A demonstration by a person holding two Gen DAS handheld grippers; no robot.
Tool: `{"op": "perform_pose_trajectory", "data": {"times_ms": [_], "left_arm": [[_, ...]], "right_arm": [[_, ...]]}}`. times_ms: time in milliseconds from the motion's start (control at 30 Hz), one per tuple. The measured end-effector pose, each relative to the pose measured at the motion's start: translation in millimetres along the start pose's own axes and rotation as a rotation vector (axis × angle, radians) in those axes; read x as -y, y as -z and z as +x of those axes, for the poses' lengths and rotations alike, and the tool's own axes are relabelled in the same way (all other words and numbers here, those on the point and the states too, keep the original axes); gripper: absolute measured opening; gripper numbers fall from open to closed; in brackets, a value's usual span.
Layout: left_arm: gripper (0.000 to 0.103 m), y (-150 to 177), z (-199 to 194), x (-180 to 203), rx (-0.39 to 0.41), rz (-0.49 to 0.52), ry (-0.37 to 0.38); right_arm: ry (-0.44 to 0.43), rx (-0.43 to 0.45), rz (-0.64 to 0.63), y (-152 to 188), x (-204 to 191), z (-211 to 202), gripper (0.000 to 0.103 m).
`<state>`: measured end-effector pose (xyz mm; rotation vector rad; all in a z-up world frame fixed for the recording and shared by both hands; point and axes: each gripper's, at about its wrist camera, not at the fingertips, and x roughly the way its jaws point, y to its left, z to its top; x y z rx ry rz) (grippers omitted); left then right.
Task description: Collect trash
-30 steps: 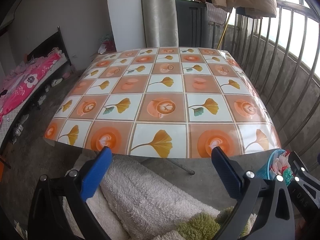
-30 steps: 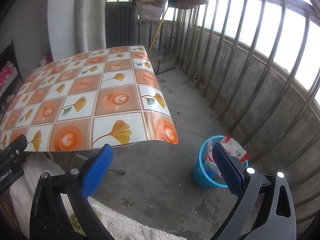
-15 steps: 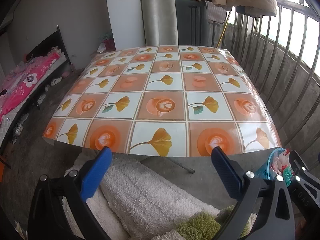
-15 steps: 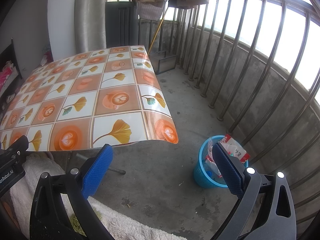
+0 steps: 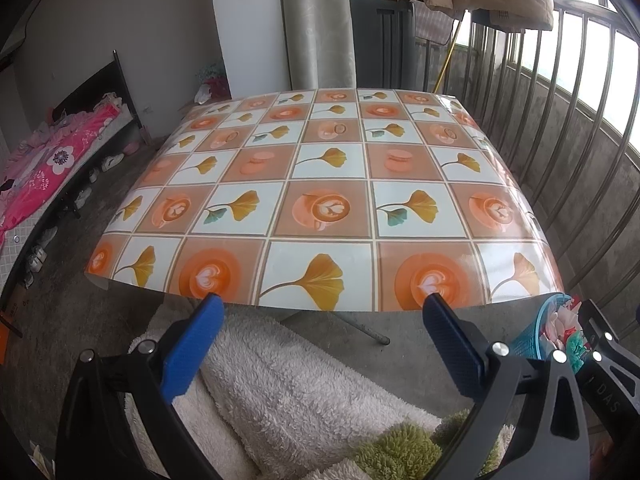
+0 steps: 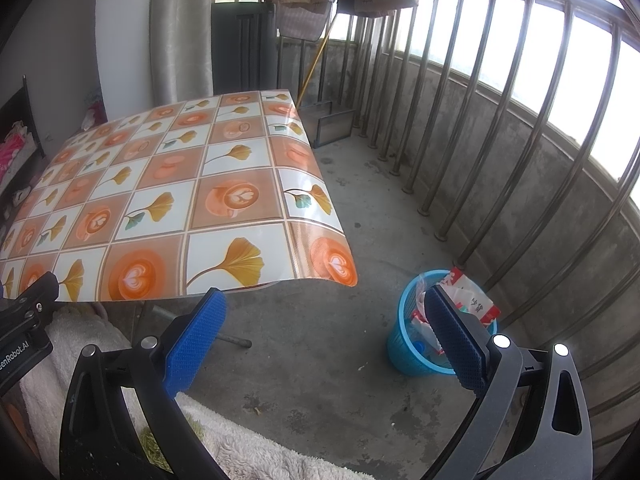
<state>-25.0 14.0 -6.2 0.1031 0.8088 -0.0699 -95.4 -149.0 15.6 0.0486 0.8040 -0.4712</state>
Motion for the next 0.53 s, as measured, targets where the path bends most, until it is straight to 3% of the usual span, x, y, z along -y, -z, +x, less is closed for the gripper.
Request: {"op": "perform_pose_trajectory", "data": {"times_ms": [533], "left_arm": [[0.098, 8.1, 2.4, 0.3, -0.010, 0.006, 0.004]], "right_arm": [[-0.009, 0.002, -0.005, 3.5, -7.9, -0.4, 0.095]]}}
